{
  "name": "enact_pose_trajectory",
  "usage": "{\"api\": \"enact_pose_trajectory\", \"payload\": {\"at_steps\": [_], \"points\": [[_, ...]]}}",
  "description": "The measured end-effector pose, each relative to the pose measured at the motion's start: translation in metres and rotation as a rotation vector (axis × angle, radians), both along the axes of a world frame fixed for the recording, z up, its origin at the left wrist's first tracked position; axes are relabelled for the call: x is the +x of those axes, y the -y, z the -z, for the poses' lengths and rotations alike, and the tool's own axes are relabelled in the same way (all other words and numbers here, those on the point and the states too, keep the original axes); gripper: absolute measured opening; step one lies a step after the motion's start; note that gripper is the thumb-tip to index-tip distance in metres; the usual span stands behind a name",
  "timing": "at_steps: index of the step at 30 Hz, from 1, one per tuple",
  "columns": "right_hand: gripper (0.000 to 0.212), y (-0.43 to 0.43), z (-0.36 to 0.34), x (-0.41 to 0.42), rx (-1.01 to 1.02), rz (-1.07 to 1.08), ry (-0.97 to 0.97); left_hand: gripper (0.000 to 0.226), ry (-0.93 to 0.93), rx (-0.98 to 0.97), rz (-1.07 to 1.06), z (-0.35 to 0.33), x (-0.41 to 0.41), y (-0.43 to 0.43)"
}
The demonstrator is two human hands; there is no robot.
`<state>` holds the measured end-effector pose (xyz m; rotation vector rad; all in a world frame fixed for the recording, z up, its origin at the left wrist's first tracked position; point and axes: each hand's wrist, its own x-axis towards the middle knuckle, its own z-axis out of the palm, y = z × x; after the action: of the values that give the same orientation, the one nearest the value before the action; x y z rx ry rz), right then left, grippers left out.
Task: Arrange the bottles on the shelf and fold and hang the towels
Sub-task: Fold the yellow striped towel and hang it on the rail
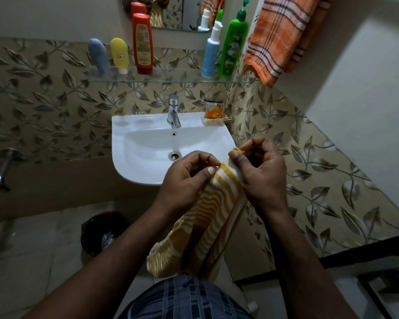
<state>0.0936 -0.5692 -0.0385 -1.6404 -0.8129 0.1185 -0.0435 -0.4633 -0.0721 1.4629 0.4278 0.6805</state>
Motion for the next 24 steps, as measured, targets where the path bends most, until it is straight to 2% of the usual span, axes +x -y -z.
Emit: {"api": "enact_pose_trajectory", "payload": {"at_steps": [3, 8, 10, 13, 16, 19, 24], "points": [[0.018, 0.000, -0.003, -0.002, 0.029, -0.011, 0.005, 0.009, 0.016, -0.103, 0.049, 0.003, 0.000, 0.005], [0.017, 0.003, -0.005, -0.001, 0.032, -0.031, 0.011, 0.011, 0.026, -0.105, 0.073, 0.010, 0.000, 0.007], [0.017, 0.005, -0.006, -0.001, 0.024, -0.033, 0.021, 0.010, -0.011, -0.029, 0.049, 0.011, 0.000, 0.007], [0.019, 0.007, -0.006, 0.000, 0.011, -0.030, 0.030, 0.013, -0.104, 0.186, -0.038, 0.015, -0.002, 0.008], [0.018, 0.010, -0.004, 0.004, -0.002, -0.033, 0.045, 0.013, -0.130, 0.270, -0.132, 0.013, -0.004, 0.007], [0.017, 0.013, -0.004, 0.011, -0.020, -0.022, 0.081, 0.012, -0.132, 0.232, -0.151, 0.006, -0.002, 0.006], [0.018, 0.013, -0.002, 0.018, -0.035, -0.013, 0.134, 0.017, -0.168, 0.051, -0.094, 0.000, 0.000, 0.002]]}}
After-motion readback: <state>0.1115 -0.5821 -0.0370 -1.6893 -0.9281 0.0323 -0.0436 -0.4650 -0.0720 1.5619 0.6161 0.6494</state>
